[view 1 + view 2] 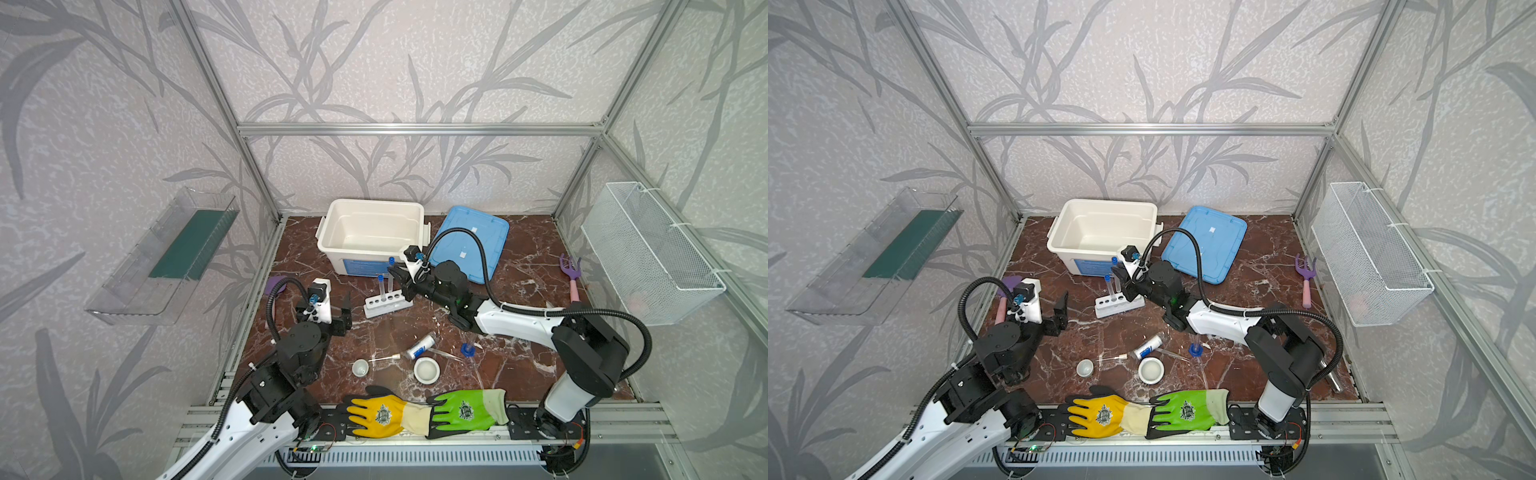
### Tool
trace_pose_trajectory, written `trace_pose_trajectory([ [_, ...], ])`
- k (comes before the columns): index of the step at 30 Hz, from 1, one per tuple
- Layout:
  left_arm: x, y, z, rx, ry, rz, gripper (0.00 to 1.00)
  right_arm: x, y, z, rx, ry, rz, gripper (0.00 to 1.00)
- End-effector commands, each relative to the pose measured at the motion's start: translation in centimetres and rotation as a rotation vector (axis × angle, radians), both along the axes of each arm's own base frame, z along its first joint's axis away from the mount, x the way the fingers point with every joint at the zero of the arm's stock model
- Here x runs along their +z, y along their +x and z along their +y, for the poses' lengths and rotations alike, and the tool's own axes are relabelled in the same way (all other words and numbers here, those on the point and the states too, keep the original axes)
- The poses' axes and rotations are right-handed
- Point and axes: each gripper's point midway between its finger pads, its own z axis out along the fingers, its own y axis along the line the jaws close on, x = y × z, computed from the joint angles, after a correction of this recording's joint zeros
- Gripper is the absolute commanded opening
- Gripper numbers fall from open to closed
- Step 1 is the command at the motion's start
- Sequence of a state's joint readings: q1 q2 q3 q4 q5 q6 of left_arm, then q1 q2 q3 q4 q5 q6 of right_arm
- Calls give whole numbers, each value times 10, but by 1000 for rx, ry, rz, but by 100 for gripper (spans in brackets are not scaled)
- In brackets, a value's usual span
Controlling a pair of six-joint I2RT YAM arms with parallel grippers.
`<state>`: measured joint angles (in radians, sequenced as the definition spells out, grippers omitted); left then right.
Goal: Organize the chemistry lab equipment
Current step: 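Lower the tube with the right gripper into a hole of the white rack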
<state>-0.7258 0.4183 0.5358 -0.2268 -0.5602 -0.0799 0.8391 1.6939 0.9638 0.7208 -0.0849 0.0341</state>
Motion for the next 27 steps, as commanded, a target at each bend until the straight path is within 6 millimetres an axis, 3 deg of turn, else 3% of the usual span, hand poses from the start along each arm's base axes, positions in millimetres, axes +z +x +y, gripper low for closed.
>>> trace_pose_trajectory([
  [1,0,1,7,38,-11,-7,76,0,5,4,-18,23,-37,10],
  [20,-5,5,7,43,2,5,76,-39,10,6,-41,-15,-12,10],
  [27,-11,9,4,37,14,29,76,-44,12,5,-50,-10,-6,10],
])
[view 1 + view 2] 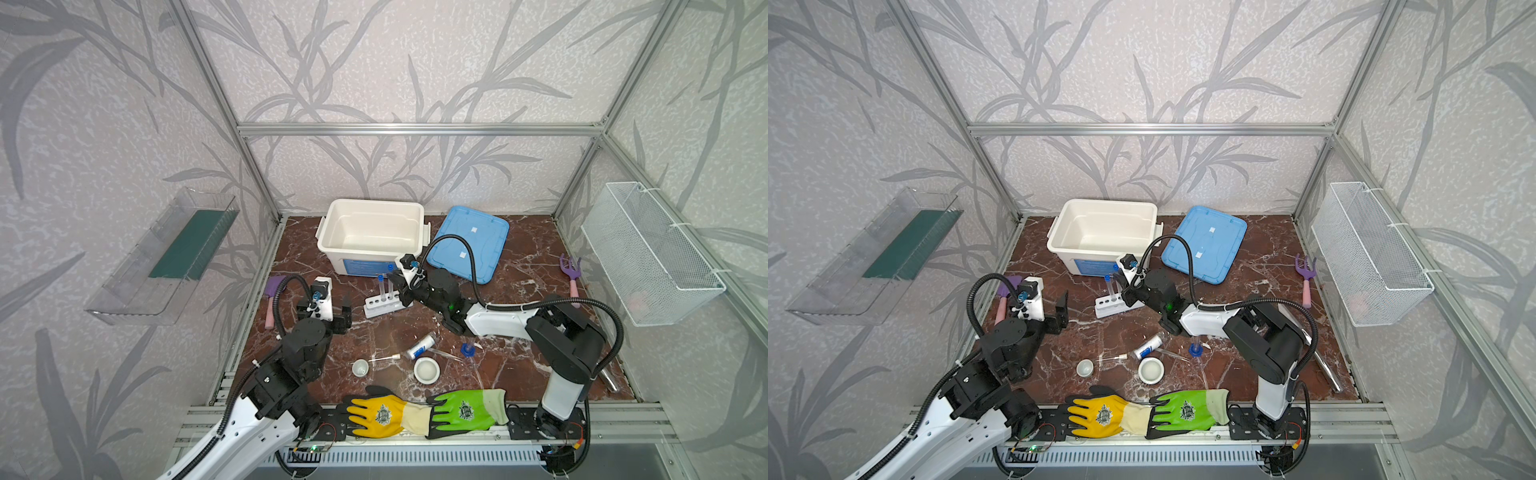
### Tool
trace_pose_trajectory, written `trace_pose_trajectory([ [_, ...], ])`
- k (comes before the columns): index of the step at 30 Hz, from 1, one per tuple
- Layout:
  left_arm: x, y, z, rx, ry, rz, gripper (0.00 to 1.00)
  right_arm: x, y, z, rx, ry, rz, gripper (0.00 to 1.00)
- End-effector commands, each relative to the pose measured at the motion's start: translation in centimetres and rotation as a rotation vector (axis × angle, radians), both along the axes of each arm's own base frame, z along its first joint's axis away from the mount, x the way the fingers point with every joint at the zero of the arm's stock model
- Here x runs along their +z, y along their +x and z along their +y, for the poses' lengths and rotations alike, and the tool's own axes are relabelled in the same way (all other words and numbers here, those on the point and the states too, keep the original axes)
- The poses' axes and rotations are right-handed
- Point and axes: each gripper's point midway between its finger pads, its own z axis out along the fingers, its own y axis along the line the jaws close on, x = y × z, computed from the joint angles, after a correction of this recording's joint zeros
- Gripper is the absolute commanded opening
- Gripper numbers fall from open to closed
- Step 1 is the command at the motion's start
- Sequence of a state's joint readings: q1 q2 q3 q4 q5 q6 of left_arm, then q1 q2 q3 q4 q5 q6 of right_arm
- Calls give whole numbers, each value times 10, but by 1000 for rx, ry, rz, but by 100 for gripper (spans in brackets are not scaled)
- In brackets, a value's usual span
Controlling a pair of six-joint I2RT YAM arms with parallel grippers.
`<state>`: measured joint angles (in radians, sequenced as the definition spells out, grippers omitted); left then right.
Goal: Organize the chemistry lab equipment
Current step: 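Lower the tube with the right gripper into a hole of the white rack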
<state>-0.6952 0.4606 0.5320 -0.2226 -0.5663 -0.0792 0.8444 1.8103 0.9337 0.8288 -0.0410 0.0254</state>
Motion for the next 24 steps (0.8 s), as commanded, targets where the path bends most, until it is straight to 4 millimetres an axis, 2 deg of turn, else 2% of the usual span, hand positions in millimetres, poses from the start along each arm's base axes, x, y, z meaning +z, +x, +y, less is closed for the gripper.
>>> trace_pose_trajectory([
  [1,-1,1,0,1,-16,-3,76,1,1,1,-12,27,-18,10],
  [24,-2,3,-1,-10,-18,2,76,-25,1,2,-21,20,0,10],
])
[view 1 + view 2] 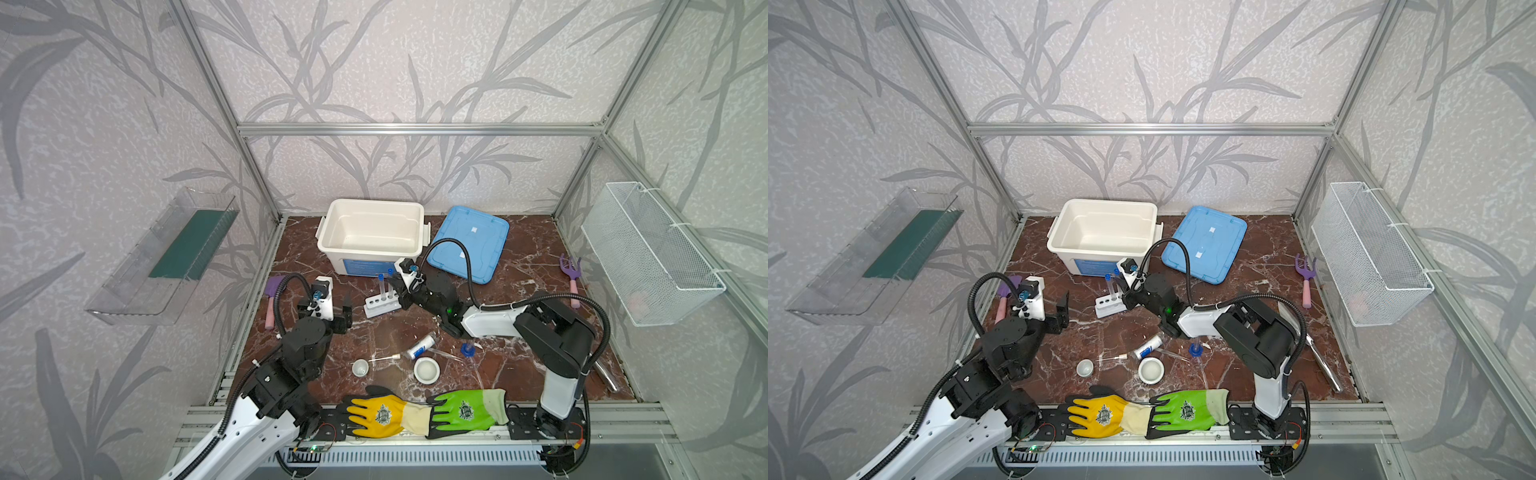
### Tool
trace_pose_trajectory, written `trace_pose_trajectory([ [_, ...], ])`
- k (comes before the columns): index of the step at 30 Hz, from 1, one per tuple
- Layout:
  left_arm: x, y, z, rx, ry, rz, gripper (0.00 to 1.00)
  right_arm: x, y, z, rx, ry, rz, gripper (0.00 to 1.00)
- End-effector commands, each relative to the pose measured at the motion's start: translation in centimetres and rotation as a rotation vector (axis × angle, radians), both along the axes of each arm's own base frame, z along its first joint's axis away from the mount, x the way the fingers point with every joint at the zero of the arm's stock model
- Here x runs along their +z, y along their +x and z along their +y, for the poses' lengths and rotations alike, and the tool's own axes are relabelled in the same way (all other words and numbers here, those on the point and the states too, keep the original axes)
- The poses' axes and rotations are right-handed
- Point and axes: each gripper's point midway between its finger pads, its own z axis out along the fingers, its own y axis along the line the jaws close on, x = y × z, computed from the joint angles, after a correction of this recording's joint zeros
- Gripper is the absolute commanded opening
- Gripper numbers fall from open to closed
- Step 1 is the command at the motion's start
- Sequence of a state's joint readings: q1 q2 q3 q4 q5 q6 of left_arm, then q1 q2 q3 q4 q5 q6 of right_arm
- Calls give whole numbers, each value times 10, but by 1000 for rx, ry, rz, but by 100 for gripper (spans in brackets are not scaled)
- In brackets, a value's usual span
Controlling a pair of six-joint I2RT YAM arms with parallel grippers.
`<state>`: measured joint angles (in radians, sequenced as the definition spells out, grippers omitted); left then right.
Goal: Organize the chemistry lab equipment
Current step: 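Lower the tube with the right gripper into a hole of the white rack, then open the right gripper and withdraw while the left gripper reaches toward the stoppered tube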
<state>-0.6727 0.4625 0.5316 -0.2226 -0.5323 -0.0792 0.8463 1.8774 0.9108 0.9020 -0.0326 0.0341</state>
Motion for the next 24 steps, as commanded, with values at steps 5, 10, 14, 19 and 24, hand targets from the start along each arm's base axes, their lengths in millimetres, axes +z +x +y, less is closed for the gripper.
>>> trace_pose_trajectory([
  [5,-2,1,-1,0,-10,-2,76,-7,-2,2,-18,19,-9,10],
  [10,-2,2,-2,-4,-11,3,76,-13,-3,3,-17,18,-3,10],
  [14,-4,2,-2,-7,-6,7,76,-17,-4,5,-14,18,6,10],
  [19,-5,3,-3,-11,-4,11,77,-20,-5,6,-12,14,9,10],
  [24,-6,3,-5,-18,1,17,77,-19,-6,5,-12,8,6,12],
])
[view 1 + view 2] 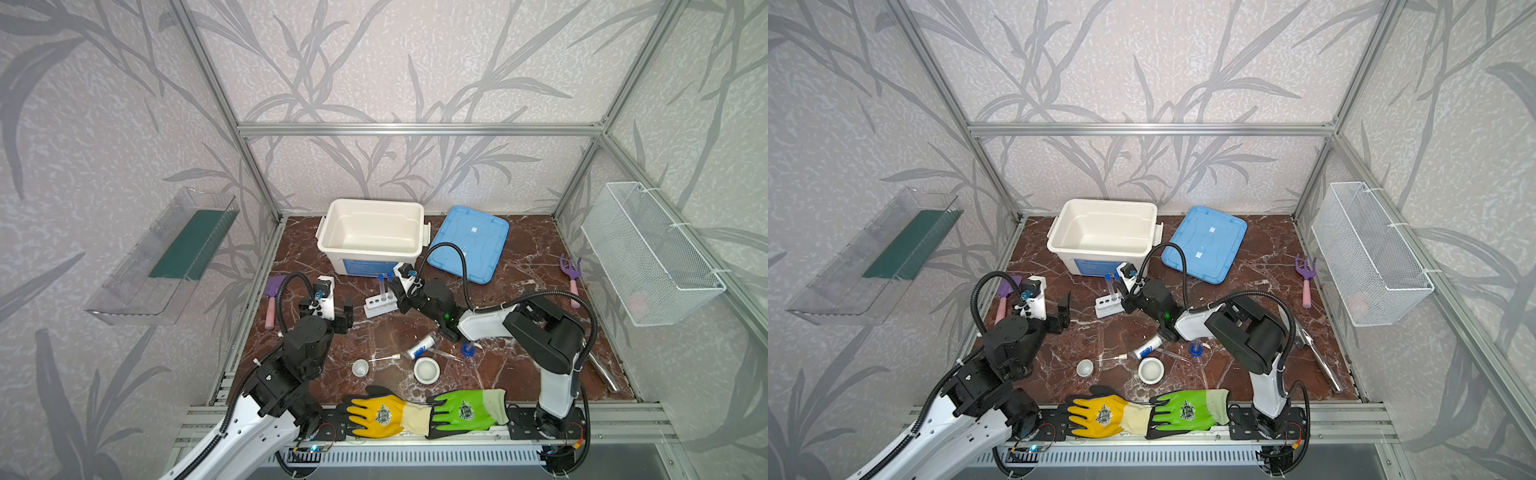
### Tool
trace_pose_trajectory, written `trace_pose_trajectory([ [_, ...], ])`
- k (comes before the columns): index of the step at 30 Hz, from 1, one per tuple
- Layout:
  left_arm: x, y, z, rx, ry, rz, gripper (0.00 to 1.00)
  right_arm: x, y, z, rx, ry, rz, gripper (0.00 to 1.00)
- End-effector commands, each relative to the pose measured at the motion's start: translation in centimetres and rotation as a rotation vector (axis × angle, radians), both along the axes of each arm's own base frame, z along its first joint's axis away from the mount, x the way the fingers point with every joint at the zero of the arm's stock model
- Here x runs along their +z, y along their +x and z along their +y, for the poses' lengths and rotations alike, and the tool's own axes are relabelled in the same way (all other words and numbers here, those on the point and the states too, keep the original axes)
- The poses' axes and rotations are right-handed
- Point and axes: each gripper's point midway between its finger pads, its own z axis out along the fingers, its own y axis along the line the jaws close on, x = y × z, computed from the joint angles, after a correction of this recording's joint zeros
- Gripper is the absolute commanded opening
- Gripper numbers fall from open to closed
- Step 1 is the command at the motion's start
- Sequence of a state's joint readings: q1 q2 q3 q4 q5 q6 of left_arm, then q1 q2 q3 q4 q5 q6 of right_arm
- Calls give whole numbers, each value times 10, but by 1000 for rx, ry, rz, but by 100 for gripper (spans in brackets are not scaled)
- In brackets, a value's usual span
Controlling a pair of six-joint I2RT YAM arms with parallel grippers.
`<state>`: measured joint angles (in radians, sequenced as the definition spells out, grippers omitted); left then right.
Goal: Organize the chemistry lab equipment
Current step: 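Open the right gripper and withdraw while the left gripper reaches toward the stoppered tube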
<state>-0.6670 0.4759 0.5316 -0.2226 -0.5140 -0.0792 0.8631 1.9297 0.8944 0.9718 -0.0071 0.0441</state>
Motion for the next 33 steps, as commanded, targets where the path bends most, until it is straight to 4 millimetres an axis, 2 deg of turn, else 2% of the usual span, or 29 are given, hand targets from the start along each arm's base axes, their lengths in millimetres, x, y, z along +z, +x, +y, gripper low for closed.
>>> trace_pose_trajectory([
  [1,-3,1,-2,-9,-3,6,77,-1,-3,1,-3,3,-2,13],
  [4,-3,1,-3,-14,2,8,77,7,-4,-1,-6,5,-14,17],
  [13,-2,1,-10,-50,2,14,77,38,-11,-9,3,2,-61,19],
  [18,-2,0,-15,-86,10,26,77,56,-17,-15,9,-4,-84,26],
  [26,-3,-2,-21,-124,16,47,77,39,-16,-14,6,-17,-57,26],
  [30,1,-4,-22,-143,45,51,76,48,-17,-18,-5,3,-67,26],
  [33,-7,-6,-31,-205,113,94,76,56,-17,-22,-15,-11,-82,26],
])
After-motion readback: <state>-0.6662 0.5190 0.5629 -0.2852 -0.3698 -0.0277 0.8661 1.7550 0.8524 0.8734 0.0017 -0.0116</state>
